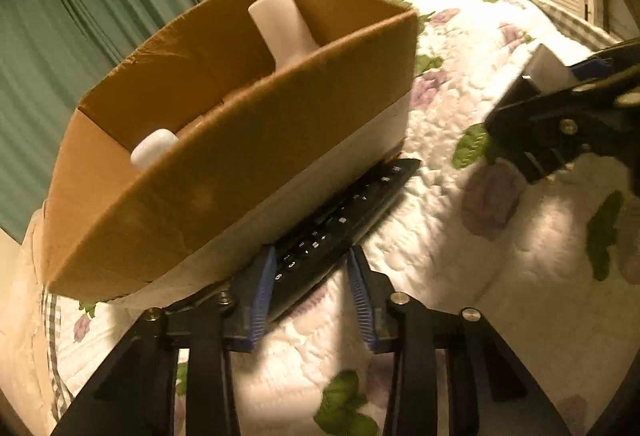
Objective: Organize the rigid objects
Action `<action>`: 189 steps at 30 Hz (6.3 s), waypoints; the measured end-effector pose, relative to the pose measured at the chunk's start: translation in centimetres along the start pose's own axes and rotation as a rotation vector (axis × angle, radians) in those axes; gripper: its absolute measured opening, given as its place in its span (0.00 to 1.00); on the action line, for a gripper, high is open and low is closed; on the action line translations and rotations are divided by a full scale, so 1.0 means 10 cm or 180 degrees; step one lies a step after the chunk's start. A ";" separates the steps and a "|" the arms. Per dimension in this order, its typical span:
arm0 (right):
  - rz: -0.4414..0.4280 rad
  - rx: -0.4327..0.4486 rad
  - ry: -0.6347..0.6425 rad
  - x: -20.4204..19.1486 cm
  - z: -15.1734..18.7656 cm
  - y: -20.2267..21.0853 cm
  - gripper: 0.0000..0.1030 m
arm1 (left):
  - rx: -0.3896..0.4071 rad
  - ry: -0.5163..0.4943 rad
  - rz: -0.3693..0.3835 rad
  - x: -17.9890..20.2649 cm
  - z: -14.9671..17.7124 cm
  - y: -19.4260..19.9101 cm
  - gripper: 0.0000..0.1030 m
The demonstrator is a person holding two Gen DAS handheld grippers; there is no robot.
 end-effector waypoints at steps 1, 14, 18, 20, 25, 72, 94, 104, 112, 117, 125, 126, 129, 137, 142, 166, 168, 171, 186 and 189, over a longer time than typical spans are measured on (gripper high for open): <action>-0.0002 0.0015 0.0010 -0.05 0.05 0.07 0.67 | 0.0014 0.0007 0.0047 0.01 0.00 0.05 0.30; -0.0028 0.0315 0.0237 -0.37 0.11 0.79 0.67 | 0.0184 0.0756 0.0267 -0.37 -0.05 0.77 0.00; -0.0027 0.0408 0.0283 -0.40 0.16 0.98 0.67 | 0.0275 0.0751 0.0223 -0.32 0.02 0.87 0.04; -0.0015 0.0414 0.0280 -0.39 0.19 1.02 0.67 | 0.0205 0.0781 0.0251 -0.31 0.03 0.84 0.18; -0.0002 0.0344 0.0284 -0.33 0.25 0.94 0.67 | 0.0110 0.0756 0.0246 -0.19 0.13 0.64 0.58; 0.0175 0.0312 0.0476 -0.47 0.29 0.83 0.67 | 0.0161 0.1621 0.0565 -0.63 0.29 0.69 0.20; -0.0022 0.0871 0.0848 -0.98 -0.28 1.47 0.67 | 0.0727 0.1584 0.0271 -1.40 -0.54 1.34 0.19; -0.0069 0.0991 0.0983 -1.08 -0.86 1.13 0.67 | 0.0377 0.1352 0.0081 -1.49 -0.82 0.67 0.19; -0.0048 0.0888 0.1050 -1.09 -1.11 0.62 0.67 | 0.0095 0.1294 0.0080 -1.43 -0.81 0.10 0.19; -0.0035 0.0785 0.1080 -1.04 -1.17 0.30 0.67 | 0.0000 0.1312 0.0074 -1.40 -0.70 -0.16 0.19; -0.0011 0.0761 0.1175 -1.12 -1.22 -0.02 0.65 | 0.0017 0.1315 0.0070 -1.35 -0.62 -0.30 0.23; -0.0001 0.0789 0.1186 -1.13 -1.24 -0.01 0.65 | 0.0015 0.1313 0.0052 -1.35 -0.62 -0.31 0.23; -0.0030 0.0896 0.1167 -1.17 -1.27 0.04 0.73 | 0.0037 0.1294 -0.0015 -1.36 -0.62 -0.30 0.30; 0.0059 0.1117 0.0966 -1.05 -1.28 0.39 0.82 | 0.0198 0.1316 -0.0172 -1.40 -0.65 0.01 0.55; 0.0110 0.1247 0.0889 -1.02 -1.21 0.74 0.83 | 0.0345 0.1414 -0.0209 -1.44 -0.68 0.36 0.55; 0.0251 0.1512 0.0787 -0.85 -0.42 2.14 0.90 | 0.0619 0.1664 -0.0727 -1.40 -0.50 1.62 0.65; 0.0244 0.1491 0.0748 -0.78 -0.35 2.13 0.90 | 0.0652 0.1683 -0.0841 -1.40 -0.48 1.68 0.65; 0.0244 0.1456 0.0690 -0.73 -0.25 2.09 0.90 | 0.0681 0.1649 -0.0870 -1.38 -0.44 1.74 0.65; 0.0152 0.1431 0.0542 -0.62 0.00 1.77 0.90 | 0.1017 0.1452 -0.0912 -1.22 -0.29 1.72 0.65; 0.0162 0.1395 0.0558 -0.65 0.01 1.69 0.90 | 0.0972 0.1463 -0.0878 -1.20 -0.23 1.62 0.65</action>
Point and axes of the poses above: each gripper's, at about its wrist camera, not at the fingertips, and y roughly against the way its jaws point, x to its right, z to its underside, the point moved 3 cm from there along -y, roughly the way its jaws point, and after that the axes turned 3 degrees about -z, right-handed, at the moved point
